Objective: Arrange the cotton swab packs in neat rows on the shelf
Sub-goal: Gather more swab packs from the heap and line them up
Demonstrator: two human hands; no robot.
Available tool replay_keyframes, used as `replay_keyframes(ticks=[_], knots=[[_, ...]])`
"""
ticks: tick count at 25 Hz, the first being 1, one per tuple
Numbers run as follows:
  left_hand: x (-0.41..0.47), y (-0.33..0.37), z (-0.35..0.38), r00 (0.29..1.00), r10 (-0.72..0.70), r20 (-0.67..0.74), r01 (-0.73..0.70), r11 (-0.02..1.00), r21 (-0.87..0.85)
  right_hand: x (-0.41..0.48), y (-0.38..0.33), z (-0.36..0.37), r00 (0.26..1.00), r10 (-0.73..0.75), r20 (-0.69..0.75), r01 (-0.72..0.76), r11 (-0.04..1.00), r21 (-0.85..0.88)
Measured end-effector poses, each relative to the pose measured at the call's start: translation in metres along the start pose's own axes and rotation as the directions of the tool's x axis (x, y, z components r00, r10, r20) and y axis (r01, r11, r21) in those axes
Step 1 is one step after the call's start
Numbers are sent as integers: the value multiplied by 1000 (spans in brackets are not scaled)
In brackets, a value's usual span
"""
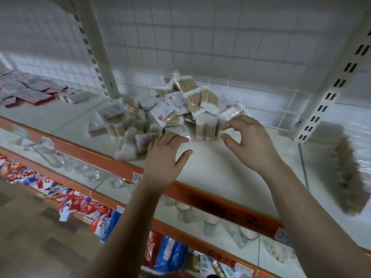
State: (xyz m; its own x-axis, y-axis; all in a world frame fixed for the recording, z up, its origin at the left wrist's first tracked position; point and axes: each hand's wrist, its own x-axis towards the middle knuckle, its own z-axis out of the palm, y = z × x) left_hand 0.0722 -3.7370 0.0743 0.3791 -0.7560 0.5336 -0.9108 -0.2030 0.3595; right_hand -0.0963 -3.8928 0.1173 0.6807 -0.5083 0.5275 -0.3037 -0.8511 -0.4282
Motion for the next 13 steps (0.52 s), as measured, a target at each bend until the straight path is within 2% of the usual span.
replay_keyframes(ticks=[6,11,13], knots=[[-1,-60,-15,1000,2,3,-2,998,-55,32,-21,56,998,47,-36,-46,998,36],[12,-68,-7,998,55,-29,-57,998,-38,42,-2,79,980,99,-174,-115,989,-88],[14,-62,-2,997,65,-43,-66,998,-23,40,5,85,982,90,-168,-113,985,-133]])
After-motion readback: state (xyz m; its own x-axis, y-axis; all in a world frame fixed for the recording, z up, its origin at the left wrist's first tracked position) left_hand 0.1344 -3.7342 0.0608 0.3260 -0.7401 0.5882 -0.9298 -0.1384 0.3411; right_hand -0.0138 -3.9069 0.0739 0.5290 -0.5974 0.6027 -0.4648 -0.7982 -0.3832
